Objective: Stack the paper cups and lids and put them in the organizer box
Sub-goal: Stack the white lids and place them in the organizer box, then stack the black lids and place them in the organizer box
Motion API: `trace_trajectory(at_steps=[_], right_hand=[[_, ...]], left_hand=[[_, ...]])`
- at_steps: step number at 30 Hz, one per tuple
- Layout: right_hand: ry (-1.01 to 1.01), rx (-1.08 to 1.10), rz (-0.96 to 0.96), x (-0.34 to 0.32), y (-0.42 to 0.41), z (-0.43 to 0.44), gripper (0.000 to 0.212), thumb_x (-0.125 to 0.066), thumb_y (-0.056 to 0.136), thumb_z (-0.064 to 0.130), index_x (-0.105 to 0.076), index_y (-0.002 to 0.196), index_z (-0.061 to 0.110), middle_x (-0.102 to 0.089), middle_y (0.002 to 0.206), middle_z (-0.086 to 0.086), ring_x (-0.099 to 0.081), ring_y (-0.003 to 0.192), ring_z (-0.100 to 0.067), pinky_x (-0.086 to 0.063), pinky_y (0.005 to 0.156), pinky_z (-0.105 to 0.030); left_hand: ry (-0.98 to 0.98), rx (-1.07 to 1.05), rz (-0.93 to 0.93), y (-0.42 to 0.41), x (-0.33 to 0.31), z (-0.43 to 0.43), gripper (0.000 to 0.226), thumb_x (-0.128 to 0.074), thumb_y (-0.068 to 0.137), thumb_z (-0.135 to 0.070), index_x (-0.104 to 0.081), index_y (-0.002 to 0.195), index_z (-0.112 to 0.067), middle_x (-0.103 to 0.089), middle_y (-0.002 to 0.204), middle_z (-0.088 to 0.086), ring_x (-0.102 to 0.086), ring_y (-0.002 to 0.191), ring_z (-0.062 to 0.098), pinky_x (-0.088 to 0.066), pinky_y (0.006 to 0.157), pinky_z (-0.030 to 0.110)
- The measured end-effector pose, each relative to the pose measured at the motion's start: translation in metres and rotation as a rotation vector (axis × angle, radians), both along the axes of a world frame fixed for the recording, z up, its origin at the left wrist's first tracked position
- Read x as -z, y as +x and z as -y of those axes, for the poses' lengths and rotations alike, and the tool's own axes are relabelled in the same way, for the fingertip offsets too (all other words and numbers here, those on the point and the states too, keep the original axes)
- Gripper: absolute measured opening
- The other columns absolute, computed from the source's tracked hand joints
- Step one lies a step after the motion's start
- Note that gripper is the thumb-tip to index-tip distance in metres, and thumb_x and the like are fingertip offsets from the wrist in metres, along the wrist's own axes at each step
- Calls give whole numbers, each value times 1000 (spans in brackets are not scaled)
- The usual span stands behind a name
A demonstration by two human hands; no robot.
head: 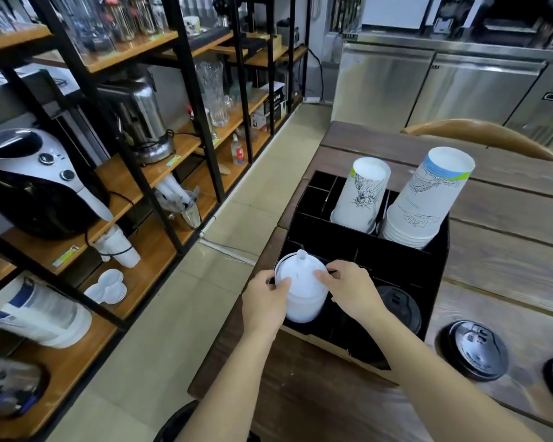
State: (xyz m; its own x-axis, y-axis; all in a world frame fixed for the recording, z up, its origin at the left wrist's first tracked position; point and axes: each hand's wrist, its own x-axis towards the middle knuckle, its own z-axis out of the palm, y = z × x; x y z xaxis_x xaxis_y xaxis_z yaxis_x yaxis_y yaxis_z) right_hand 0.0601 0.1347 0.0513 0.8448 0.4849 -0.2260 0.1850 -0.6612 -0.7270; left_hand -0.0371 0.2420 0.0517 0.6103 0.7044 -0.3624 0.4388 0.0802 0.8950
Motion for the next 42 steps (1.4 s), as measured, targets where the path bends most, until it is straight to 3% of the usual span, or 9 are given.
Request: trace_trajectory(at_steps=[9,13,16,19,24,28,31,35,42], right_hand=[[-57,-60,20,1,5,0,42,-51,90,37,-51,126,17,-66,96,-9,-60,81,-26,-50,74,-36],[-59,-37,74,-9,0,5,50,-50,91,40,-43,132,13,-64,110,-9,-60,101,-28,-49,83,-38],[74,89,286,-30,-2,21,32,-49,92,36,-59,112,13,-68,87,-4,-63,85,-25,-49,76,-38],[226,248,399,-43,3,56,22,-50,92,28,-65,89,11,-65,66,-4,-63,70,-26,-49,69,-41],[260,536,398,-33,18,132,14,-53,91,19,-64,90,11,-60,70,-1,-56,71,-26,-44,69,-38],[57,594,237,7,33,196,29,-54,91,25,-55,116,10,-64,105,-11,-58,96,-26,-43,79,-34],[-35,580,-9,37,36,228,60,-57,89,30,-34,138,5,-45,141,-16,-44,128,-30,-39,104,-44],[-19,552,-349,60,27,250,80,-58,88,34,-9,147,12,-24,154,-9,-26,140,-28,-28,113,-41],[233,658,-369,75,25,247,59,-65,78,19,-41,132,16,-56,128,-7,-53,116,-27,-44,102,-47]], left_hand=[[76,80,-109,3,-5,-6,17,-58,88,-23,-57,104,-17,-60,91,0,-59,91,23,-54,87,46],[261,140,-195,5,-9,-4,28,-53,90,-26,-53,116,-15,-61,102,0,-58,97,23,-52,85,42],[458,89,-104,12,-26,11,36,-51,93,-25,-48,128,-15,-56,126,1,-54,114,22,-47,84,35],[560,147,138,23,-50,47,27,-51,94,-20,-54,121,-15,-59,116,-3,-53,106,12,-41,83,25],[472,538,382,38,-53,144,24,-50,90,-26,-60,109,-15,-63,103,-5,-59,96,12,-47,88,26],[253,786,205,64,-21,204,32,-52,91,-13,-53,122,-17,-56,121,0,-55,115,17,-42,99,27],[178,815,-55,87,10,223,54,-48,93,-13,-31,144,-13,-37,149,7,-37,137,24,-32,112,33],[-85,770,-313,104,26,237,72,-43,97,-12,3,151,-23,-11,161,3,-22,144,26,-29,111,37],[-358,448,-329,116,33,254,56,-38,96,-3,-23,147,-20,-32,151,8,-38,132,32,-41,101,46]])
